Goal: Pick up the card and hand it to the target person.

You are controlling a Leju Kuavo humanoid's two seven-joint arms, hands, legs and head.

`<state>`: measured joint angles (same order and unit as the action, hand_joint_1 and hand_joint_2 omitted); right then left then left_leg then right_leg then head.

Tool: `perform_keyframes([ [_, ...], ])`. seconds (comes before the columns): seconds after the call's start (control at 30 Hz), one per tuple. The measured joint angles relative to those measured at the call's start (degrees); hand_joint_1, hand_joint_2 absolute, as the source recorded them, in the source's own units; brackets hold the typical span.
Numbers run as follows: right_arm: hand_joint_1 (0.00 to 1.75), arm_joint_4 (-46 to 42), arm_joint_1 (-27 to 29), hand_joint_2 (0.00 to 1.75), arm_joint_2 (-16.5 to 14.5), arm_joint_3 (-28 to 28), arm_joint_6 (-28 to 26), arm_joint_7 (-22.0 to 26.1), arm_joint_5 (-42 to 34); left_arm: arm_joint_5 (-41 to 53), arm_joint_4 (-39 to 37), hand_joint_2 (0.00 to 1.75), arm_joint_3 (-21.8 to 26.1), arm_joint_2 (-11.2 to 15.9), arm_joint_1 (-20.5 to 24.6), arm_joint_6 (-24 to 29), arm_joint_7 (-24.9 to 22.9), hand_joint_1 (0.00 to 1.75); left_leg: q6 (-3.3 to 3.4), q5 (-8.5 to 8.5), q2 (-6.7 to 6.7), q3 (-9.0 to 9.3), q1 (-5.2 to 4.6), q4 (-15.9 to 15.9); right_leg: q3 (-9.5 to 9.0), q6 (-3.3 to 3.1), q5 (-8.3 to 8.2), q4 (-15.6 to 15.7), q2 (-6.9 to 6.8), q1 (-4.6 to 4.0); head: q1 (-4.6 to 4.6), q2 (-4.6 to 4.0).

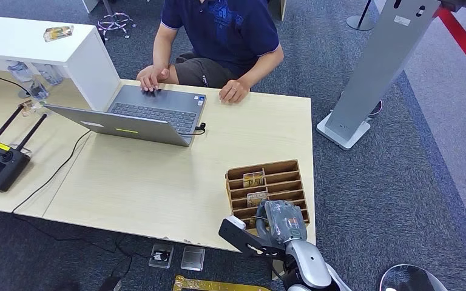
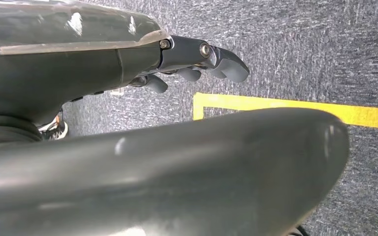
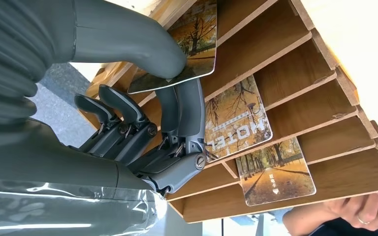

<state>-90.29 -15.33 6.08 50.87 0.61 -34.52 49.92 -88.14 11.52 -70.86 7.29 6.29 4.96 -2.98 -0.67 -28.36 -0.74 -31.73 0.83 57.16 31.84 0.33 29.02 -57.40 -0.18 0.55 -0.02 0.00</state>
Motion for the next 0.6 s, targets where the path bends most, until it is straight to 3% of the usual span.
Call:
perform_keyframes([
  [0.3,1.75,-3.4,-1.9,1.75,0.5,-1.0,-1.1,0.5,2.1,-0.2,0.0,0.0,0.0,0.0,0.0,-0.1,0.1,0.0,0.0,0.0,0.0,0.0,0.0,0.0,0.0,0.0,0.0,0.0,0.0,0.0,0.0,0.0],
  [0.6,1.75,-8.1,-9.5,1.75,1.9,-3.3,-3.9,3.4,0.6,1.1,0.0,0.0,0.0,0.0,0.0,-0.5,0.6,0.0,0.0,0.0,0.01,0.01,0.0,0.0,0.0,0.0,-0.01,0.0,0.02,0.0,0.0,0.0],
])
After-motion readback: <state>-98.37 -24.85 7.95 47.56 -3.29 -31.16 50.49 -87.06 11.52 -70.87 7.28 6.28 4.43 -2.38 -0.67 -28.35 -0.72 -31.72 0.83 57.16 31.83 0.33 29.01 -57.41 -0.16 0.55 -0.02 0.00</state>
